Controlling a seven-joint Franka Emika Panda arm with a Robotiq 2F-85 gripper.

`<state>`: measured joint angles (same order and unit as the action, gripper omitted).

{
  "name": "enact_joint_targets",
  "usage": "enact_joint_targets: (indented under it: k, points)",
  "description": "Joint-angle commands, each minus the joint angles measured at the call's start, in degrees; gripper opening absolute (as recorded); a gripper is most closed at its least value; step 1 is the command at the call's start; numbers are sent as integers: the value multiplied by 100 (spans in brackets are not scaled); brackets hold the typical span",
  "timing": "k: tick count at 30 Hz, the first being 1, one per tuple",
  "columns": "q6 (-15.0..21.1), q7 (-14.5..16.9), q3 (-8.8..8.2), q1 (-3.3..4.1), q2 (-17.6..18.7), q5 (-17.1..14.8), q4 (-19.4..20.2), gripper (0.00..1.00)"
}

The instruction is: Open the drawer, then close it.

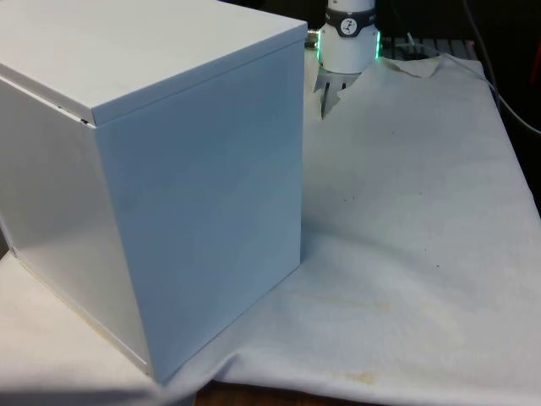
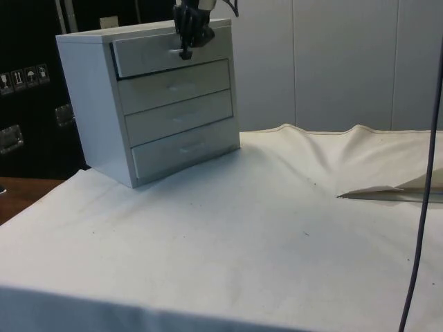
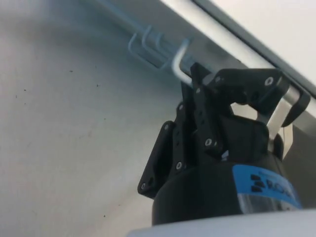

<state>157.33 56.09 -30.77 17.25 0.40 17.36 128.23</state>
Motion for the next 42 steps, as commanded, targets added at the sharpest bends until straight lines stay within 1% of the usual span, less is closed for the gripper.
enact_joint_targets:
  k: [1, 2, 8, 9, 10, 15, 16, 17, 18, 23, 25, 26, 27, 35, 36, 37, 38, 42]
  points:
    - [-40, 17, 0, 0, -29, -6, -11, 0]
    - [-132, 80, -11, -11, -92, -29, -40, 0]
    - [-126, 0, 11, 0, -201, 86, 109, 0]
    - [-115, 57, 17, 6, -109, -11, 46, 0]
    - [-126, -17, 23, 0, -229, 120, 143, 0]
    - [-109, -132, 92, -23, -453, 309, 384, 0]
    - [-115, -6, 92, 17, -418, 109, 378, 0]
    - [-109, -160, 103, -29, -493, 344, 430, 0]
    - [-109, -201, 109, -34, -579, 424, 516, 0]
    - [-109, -315, 138, -34, -779, 613, 722, 0]
    - [-103, -350, 149, -46, -871, 682, 814, 0]
    - [-115, -235, 120, 17, -859, 516, 825, 0]
    - [-103, -367, 155, -46, -911, 716, 854, 0]
    - [-109, -516, 206, -69, -1341, 991, 1283, 0]
    - [-115, -401, 155, 17, -1295, 802, 1261, 0]
    - [-109, -527, 212, -69, -1381, 1014, 1324, 0]
    - [-109, -527, 212, -69, -1381, 1014, 1324, 0]
    - [-103, -596, 235, -80, -1570, 1140, 1507, 0]
